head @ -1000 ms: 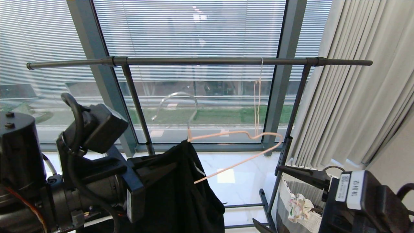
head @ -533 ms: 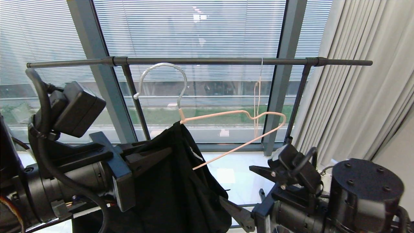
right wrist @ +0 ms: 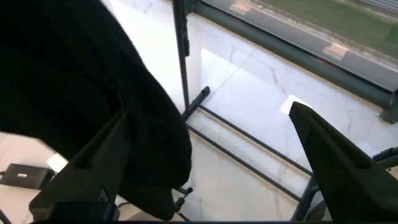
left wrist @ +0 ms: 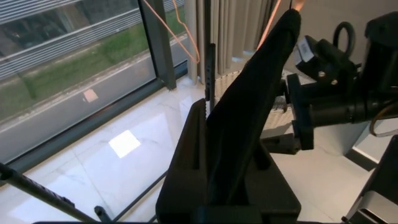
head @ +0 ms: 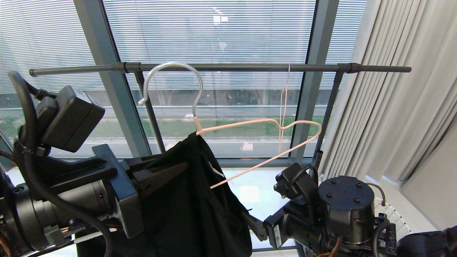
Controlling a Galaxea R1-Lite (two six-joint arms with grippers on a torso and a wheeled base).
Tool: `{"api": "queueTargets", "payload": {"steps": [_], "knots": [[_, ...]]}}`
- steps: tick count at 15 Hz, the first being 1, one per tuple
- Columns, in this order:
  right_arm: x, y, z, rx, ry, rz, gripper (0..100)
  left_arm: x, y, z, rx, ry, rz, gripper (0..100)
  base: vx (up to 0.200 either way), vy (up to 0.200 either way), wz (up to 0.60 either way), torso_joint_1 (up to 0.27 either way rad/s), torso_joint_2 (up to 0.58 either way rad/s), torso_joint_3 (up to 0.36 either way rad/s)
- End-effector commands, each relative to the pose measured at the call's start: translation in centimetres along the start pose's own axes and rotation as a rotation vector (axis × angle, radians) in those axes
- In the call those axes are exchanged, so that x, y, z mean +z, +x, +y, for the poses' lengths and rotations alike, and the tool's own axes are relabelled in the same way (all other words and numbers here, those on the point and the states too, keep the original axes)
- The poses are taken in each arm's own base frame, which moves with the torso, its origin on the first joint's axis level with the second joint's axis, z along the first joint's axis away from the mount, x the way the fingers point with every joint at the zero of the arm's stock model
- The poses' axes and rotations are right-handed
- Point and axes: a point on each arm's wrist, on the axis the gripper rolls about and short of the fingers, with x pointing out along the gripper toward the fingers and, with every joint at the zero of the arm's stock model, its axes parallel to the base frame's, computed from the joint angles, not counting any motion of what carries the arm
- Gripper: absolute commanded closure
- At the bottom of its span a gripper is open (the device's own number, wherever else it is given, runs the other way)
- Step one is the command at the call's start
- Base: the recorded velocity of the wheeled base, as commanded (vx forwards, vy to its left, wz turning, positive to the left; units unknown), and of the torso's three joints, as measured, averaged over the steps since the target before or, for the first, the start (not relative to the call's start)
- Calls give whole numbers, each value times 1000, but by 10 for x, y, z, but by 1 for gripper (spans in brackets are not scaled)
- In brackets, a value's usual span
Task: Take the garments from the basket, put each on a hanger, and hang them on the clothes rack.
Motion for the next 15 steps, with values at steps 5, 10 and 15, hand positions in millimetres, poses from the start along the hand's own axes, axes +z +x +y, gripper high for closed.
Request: {"api": "queueTargets", "payload": {"steps": [5, 10, 15], "knots": [[-16, 7, -17, -179, -18, 48, 0, 0, 0, 0, 1, 17, 1, 100, 0, 0, 0, 0, 0, 0], [4, 1, -84, -414, -42, 8, 0, -4, 1, 2, 80, 14, 23, 100, 0, 0, 0, 0, 0, 0], [38, -30, -120, -538, -39, -118, 0, -37, 1, 1, 102, 40, 147, 100, 0, 0, 0, 0, 0, 0]]}}
